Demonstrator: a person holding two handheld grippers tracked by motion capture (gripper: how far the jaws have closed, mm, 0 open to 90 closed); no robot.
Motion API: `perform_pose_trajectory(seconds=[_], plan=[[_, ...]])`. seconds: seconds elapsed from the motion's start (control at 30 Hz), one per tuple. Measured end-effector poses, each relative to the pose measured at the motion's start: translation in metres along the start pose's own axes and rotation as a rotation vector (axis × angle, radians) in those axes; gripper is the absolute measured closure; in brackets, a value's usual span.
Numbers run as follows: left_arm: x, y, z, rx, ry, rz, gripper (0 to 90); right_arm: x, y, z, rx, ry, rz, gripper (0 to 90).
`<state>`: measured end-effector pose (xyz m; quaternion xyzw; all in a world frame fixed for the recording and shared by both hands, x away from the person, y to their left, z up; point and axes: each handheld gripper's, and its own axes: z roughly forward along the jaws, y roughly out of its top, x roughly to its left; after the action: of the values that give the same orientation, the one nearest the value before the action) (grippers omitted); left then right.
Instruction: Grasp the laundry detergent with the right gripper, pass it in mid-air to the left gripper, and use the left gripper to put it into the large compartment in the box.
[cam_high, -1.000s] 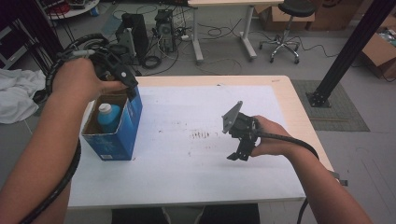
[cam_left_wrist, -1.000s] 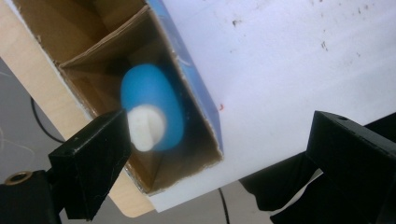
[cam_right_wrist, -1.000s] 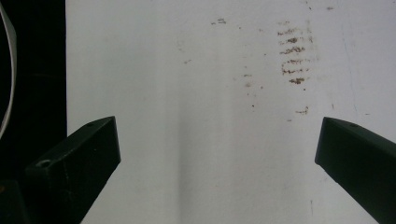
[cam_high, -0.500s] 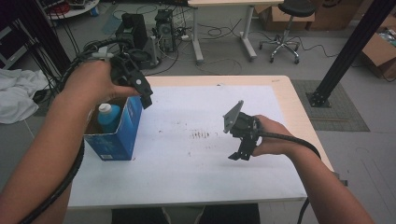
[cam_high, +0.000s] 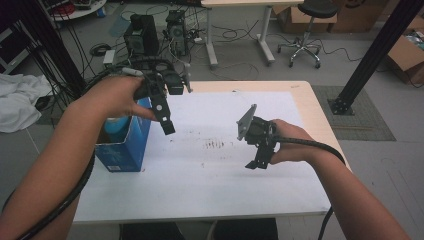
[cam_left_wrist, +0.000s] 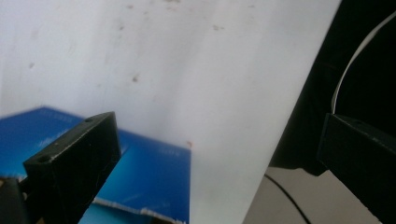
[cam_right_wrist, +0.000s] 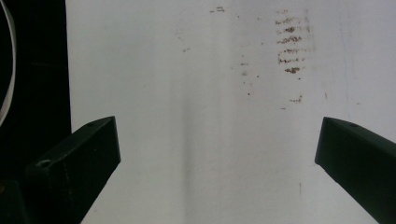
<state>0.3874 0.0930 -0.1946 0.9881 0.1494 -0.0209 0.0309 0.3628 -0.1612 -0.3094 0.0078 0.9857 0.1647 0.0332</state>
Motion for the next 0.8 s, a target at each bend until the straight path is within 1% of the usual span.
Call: perform_pose_trajectory(seconds=[0.03, 0.13, 0.17, 0.2, 0.27, 0.3, 0.33, 0.37, 0.53, 0.8], plan=[[-0.002, 0.001, 0.003, 0.005, -0.011, 0.027, 0.1, 0.000, 0.000, -0.001, 0.003, 0.000, 0.000, 0.0], [-0.006, 0.002, 0.019, 0.031, -0.055, 0.133, 0.1, -0.002, 0.001, -0.002, 0.014, -0.001, -0.003, 0.0], [-0.007, 0.003, 0.024, 0.037, -0.062, 0.152, 0.1, -0.002, 0.001, -0.003, 0.016, -0.003, -0.004, 0.0], [-0.007, 0.004, 0.029, 0.044, -0.068, 0.159, 0.1, -0.003, 0.001, -0.004, 0.014, -0.004, -0.002, 0.0], [-0.008, 0.006, 0.034, 0.042, -0.062, 0.169, 0.1, -0.003, 0.000, -0.004, 0.010, -0.005, 0.001, 0.0], [-0.008, 0.007, 0.035, 0.036, -0.058, 0.177, 0.1, -0.003, -0.001, -0.003, 0.011, -0.005, 0.000, 0.0], [-0.008, 0.007, 0.035, 0.036, -0.058, 0.177, 0.1, -0.003, -0.001, -0.003, 0.011, -0.005, 0.000, 0.0], [-0.010, 0.010, 0.036, 0.023, -0.061, 0.188, 0.1, -0.002, -0.002, -0.003, 0.014, -0.003, 0.000, 0.0], [-0.015, 0.019, 0.035, 0.030, -0.052, 0.222, 0.1, -0.002, -0.005, -0.004, 0.016, -0.005, 0.005, 0.0], [-0.025, 0.033, 0.031, 0.046, -0.042, 0.258, 0.1, -0.001, -0.013, -0.008, 0.009, -0.017, 0.019, 0.0]])
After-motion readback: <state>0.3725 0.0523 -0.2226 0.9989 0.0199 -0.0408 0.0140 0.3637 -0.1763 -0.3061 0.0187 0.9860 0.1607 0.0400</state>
